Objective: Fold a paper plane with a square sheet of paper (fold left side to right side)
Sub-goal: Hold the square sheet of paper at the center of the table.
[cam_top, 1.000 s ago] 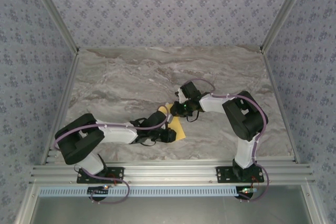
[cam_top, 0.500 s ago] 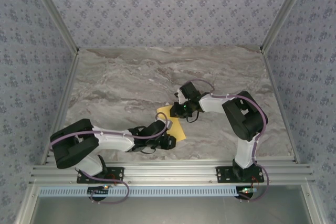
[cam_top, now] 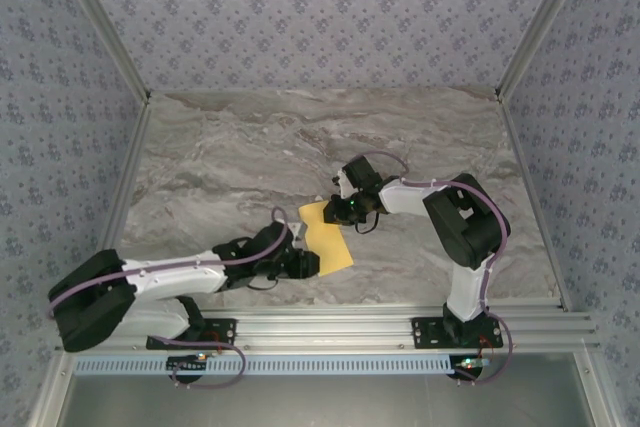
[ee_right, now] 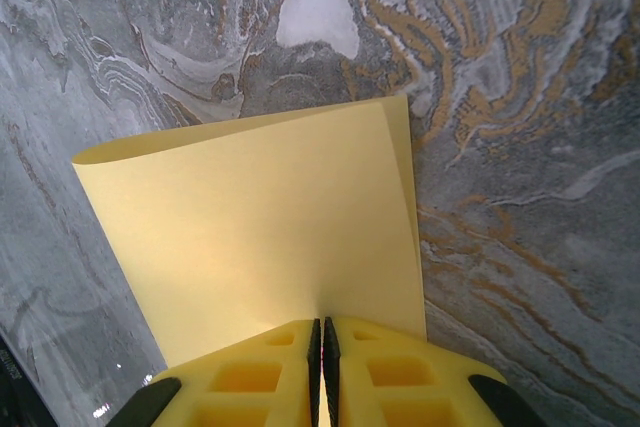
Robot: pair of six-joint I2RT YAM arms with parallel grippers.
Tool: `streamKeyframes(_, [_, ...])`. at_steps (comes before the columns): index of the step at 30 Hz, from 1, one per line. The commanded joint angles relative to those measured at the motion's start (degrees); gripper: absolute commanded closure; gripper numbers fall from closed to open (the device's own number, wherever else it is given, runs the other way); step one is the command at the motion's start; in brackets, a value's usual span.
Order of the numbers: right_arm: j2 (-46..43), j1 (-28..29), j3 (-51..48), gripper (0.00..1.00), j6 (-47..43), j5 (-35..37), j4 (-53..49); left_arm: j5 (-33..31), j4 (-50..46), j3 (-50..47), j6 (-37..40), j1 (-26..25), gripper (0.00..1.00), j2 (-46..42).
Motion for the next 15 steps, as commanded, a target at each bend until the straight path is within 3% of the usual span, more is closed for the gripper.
streamKeyframes(1, [2.12,0.29,-0.19,0.84,-0.27,3.07,-3.36,3.67,-0.90,1.57,3.59,4.71,0.64,-2.07])
streamKeyframes(4, [2.12,0.54,-0.02,0.84,-0.11,2.94,-3.16,5.61,-0.54,3.98,6.21,7.59,0.64,0.18])
streamKeyframes(9, [2.03,0.66,0.27,0.84,0.00,3.11,-3.25,8.25,2.25,8.54,8.85,7.90,0.66,7.88])
streamKeyframes(15, [1.78,0.83,0.51,0.84,0.09,2.78,-3.35,6.97,3.14,11.59,10.66,7.92,0.67,15.79])
